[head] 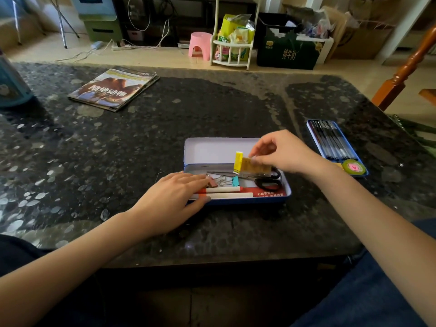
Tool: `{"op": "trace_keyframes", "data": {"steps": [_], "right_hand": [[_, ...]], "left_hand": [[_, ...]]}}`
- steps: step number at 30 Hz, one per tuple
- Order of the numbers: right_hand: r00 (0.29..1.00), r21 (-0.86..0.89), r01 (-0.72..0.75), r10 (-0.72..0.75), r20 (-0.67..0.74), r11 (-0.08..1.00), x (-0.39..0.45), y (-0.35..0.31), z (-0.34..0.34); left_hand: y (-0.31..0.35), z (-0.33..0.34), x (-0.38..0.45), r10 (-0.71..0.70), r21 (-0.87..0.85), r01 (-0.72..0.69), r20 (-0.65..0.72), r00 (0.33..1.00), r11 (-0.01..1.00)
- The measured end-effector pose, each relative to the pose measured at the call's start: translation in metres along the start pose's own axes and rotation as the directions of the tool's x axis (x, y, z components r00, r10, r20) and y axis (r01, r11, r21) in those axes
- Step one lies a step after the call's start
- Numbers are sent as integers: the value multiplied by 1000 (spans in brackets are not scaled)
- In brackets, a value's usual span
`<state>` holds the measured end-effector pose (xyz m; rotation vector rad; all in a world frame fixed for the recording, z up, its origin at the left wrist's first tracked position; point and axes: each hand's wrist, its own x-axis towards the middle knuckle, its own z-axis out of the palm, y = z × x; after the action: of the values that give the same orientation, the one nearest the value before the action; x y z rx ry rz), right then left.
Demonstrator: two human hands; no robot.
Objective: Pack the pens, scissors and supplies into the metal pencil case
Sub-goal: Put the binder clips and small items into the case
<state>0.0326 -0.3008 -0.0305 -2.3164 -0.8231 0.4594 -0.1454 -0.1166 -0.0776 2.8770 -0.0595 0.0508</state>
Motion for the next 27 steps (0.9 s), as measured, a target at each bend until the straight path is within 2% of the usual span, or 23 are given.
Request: {"op": "trace_keyframes", "data": {"steps": [2,4,6,11,16,20,24,27], "right_hand": [[1000,44,15,-14,-14,999,9,-7,8],[997,45,6,-9,72,999,14,-17,20],[989,-11,1,0,148,1000,18,-25,34],[985,-94,19,-2,173,995,16,-29,47],[994,-139,62,-49,94,988,9,-24,51],[998,-58,51,-53,-28,997,7,-16,51],[983,145,10,17,-185,989,5,-13,49],[985,93,14,3,-171,996,7,-16,49]], "left_hand": [[0,-2,2,13,18,-13,4,1000,1000],[-2,-2,3,25,15,-25,-4,1000,1000],[-5,-4,4,33,6,-33,-21,999,999],[-11,-6,6,25,28,-25,-2,1000,999],[-7,-4,8,15,20,-15,-10,1000,1000],[-5,-2,9,36,-4,-36,24,999,999],[-6,0,11,54,-67,-49,64,997,997],[-3,-3,11,54,-119,-44,80,995,992]]}}
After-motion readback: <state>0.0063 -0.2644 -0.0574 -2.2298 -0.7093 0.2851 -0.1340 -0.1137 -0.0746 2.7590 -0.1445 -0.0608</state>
